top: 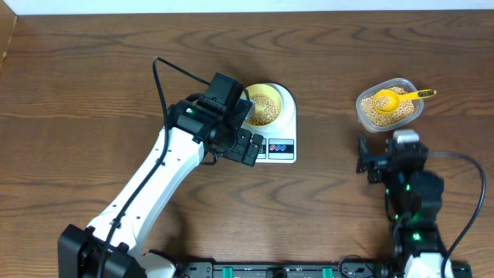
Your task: Scoop item into bowl and weigh 50g on scale
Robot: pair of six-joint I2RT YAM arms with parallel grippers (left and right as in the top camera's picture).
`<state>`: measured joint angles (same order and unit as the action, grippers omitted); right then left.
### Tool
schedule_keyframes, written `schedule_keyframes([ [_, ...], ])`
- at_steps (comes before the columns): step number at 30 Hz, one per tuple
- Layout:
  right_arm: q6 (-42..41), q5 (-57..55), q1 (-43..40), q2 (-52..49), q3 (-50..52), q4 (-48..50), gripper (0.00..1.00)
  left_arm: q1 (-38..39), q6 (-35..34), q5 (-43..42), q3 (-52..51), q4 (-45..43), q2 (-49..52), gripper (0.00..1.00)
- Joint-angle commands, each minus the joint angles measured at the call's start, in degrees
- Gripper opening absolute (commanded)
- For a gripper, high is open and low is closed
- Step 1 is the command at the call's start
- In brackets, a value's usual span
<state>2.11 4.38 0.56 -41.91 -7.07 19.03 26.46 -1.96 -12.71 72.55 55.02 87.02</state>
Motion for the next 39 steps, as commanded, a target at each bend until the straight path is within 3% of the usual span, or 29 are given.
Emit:
schedule_keyframes([
  [1, -2.3, 0.2, -0.2, 4.0, 4.6, 2.7, 0.99, 0.1, -0.7, 0.5, -0.1, 0.0, -0.1, 0.98],
  [11, -2.7, 0.0, -0.1, 16.1, 6.8, -7.2, 0.99, 0.1, -0.7, 0.5, -0.1, 0.0, -0.1, 0.98],
  [19, -2.7, -0.3, -0.1, 33.0, 6.8, -23.1, 0.99, 0.1, -0.7, 0.5, -0.1, 0.0, -0.1, 0.98],
  [22, -2.9, -1.0, -0.1, 41.2, 6.8, -23.1, 0.99, 0.1, -0.7, 0.5, -0.1, 0.0, -0.1, 0.98],
  [39, -3.8, -0.9, 0.5, 41.6, 6.8, -23.1, 0.99, 0.1, -0.7, 0.5, -0.1, 0.0, -0.1, 0.98],
])
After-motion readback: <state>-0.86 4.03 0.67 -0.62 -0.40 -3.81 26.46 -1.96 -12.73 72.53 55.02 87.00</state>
